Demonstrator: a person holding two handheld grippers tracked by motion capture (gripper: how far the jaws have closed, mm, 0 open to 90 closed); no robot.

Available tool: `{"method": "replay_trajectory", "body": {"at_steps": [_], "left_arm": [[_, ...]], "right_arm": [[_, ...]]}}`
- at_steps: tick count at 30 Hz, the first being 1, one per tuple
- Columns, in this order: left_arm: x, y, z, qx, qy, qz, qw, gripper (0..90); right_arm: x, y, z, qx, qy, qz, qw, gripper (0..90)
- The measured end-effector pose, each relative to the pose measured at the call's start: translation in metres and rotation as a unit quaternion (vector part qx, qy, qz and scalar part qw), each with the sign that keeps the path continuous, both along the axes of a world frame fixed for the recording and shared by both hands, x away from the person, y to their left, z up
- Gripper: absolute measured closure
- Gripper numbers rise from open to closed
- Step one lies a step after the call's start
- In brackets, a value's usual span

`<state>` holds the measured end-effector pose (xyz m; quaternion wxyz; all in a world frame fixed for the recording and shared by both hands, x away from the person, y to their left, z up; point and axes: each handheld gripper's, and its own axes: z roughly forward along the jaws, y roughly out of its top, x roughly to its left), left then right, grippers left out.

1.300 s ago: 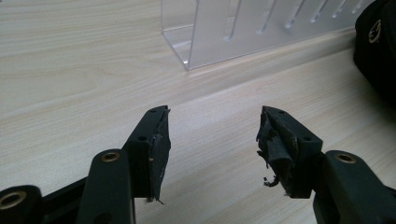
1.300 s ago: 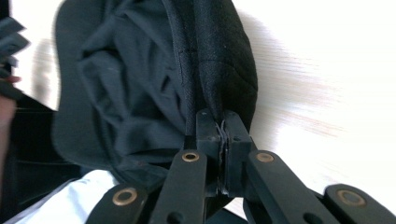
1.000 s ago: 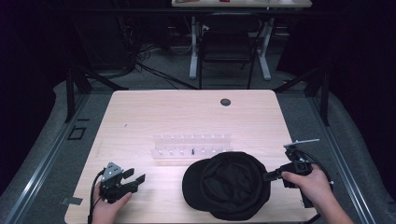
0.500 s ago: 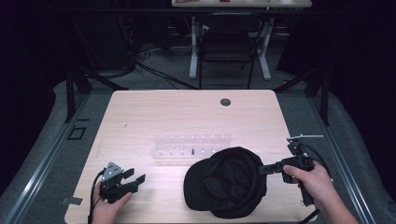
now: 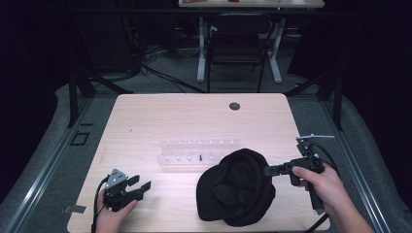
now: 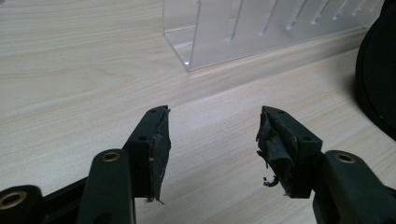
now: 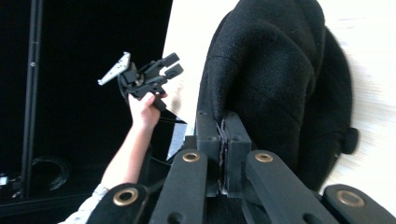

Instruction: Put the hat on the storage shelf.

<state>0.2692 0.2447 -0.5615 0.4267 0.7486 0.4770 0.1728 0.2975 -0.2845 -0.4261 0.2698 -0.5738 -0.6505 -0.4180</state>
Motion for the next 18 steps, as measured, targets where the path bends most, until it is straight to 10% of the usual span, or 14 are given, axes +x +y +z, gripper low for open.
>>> {"method": "replay_trajectory", "body": {"at_steps": [18], "left_arm": [[0.000, 0.000, 0.000, -0.002, -0.001, 0.004, 1.0000, 43.9]], "right_arm": [[0.000, 0.005, 0.023, 0.037, -0.025, 0.004, 0.9990, 88.6]]}}
